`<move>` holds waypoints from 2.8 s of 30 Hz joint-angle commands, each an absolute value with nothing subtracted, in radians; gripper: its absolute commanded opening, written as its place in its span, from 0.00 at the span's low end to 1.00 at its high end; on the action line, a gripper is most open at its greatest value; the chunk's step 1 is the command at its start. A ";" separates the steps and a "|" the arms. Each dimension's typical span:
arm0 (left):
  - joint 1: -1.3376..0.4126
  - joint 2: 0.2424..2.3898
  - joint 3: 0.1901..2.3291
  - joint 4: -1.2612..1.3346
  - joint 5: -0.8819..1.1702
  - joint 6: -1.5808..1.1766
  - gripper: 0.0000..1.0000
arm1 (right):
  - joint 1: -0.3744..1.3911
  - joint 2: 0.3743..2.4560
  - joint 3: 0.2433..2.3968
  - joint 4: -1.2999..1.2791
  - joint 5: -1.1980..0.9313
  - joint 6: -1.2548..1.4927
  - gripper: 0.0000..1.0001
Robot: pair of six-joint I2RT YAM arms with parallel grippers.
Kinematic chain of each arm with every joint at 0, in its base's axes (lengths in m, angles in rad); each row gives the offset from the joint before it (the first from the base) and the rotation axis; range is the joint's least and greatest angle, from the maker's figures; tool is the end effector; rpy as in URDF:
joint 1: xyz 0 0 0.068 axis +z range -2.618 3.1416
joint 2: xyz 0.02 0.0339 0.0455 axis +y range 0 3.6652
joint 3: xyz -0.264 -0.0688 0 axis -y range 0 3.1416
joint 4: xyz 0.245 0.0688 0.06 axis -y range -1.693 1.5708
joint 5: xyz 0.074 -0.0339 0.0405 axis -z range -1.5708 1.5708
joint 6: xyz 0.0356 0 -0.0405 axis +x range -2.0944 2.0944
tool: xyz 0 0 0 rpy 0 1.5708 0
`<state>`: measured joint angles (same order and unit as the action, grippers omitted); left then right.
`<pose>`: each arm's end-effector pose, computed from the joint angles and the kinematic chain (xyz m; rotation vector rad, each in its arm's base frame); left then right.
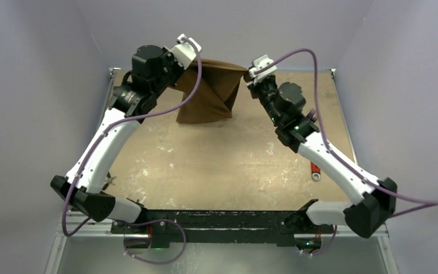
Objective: Fold the napkin into a case and place the utensils inside
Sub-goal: Flatten out the crumpled napkin at the center of the board, then pick up the flattened napkin from the center of the board.
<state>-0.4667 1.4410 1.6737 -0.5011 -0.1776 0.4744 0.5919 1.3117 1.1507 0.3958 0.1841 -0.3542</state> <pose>0.2846 -0.1364 0.4612 0.7206 1.6911 0.1687 0.2607 0.1675 0.4140 -0.4679 1.2561 0.0780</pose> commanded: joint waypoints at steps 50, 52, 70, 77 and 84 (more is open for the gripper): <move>-0.459 1.148 1.135 -0.228 -0.368 1.077 0.00 | 0.688 1.365 1.516 -0.220 0.824 -0.126 0.00; -0.459 1.184 1.108 -0.161 -0.377 1.118 0.00 | 0.658 1.406 1.507 -0.206 0.805 -0.120 0.00; -0.385 1.772 1.179 0.594 -0.492 1.393 0.33 | 0.405 1.966 1.696 -0.035 0.650 -0.108 0.19; -0.379 1.679 1.450 -0.280 -0.154 0.933 0.34 | 0.406 2.110 1.847 -0.141 0.758 -0.030 0.86; -0.376 1.524 1.299 -0.738 0.256 0.944 0.27 | 0.488 1.790 1.518 -0.102 0.714 0.105 0.99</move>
